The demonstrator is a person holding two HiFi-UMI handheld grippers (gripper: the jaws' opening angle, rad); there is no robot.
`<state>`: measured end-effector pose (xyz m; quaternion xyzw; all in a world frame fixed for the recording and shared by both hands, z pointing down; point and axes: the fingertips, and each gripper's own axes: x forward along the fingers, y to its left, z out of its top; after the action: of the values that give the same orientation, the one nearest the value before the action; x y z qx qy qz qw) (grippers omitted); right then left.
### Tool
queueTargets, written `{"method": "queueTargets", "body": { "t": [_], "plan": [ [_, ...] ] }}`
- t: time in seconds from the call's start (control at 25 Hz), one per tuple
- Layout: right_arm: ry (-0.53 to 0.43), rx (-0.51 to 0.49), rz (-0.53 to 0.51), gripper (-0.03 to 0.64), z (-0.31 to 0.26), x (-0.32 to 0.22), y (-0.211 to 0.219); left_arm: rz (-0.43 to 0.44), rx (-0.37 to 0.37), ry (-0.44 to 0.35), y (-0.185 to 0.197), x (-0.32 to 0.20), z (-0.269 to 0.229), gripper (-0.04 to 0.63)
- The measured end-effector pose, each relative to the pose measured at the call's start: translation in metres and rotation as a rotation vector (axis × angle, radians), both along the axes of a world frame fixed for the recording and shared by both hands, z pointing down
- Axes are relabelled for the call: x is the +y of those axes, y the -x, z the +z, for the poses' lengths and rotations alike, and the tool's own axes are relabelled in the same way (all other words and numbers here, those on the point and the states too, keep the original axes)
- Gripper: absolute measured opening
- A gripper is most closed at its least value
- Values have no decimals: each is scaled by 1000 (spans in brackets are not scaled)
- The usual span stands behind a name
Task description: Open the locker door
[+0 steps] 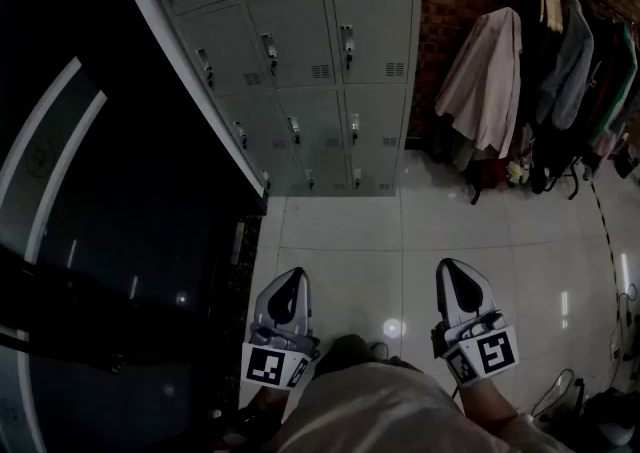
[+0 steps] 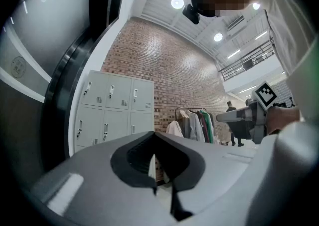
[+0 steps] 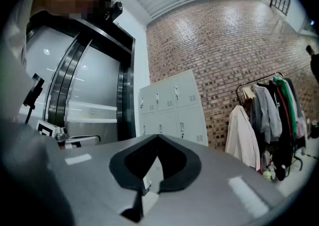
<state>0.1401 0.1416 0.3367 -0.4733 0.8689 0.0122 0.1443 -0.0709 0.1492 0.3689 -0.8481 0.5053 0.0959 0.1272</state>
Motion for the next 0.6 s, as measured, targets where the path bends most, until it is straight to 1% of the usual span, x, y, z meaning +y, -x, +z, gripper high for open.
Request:
{"method": "queueTargets", "body": {
  "t": [0.04, 0.08, 0.12, 0.16, 0.2, 0.24, 0.28, 0.32, 0.36, 0.6],
  "plan": [
    [1, 3, -6, 0, 0, -2, 1, -18, -9, 9, 5, -2, 1, 17],
    [3, 7, -11, 1, 0, -3, 2, -34, -24, 27, 9, -3, 4, 31],
    [4, 8, -15, 1, 0, -6, 3, -43, -51, 58, 12, -5, 10, 35],
    [3, 6, -19, 0, 0, -9, 4, -44, -80, 91, 12, -8, 17, 28],
    [3, 2, -21, 0, 0, -13, 4, -38, -97, 106, 10, -11, 21, 9],
    [6, 2, -19, 0, 2, -18, 4, -27, -93, 94, 9, -15, 21, 9],
    [12, 7, -15, 1, 7, -23, 4, -16, -71, 55, 8, -21, 17, 45],
    [17, 10, -12, 1, 12, -29, 5, -6, -47, 17, 8, -27, 13, 58],
    [21, 9, -10, 0, 15, -35, 7, 3, -34, 1, 9, -33, 13, 56],
    [50, -9, 0, 2, 28, -84, 16, 40, -11, -6, 13, -85, 23, 52]
  ]
}}
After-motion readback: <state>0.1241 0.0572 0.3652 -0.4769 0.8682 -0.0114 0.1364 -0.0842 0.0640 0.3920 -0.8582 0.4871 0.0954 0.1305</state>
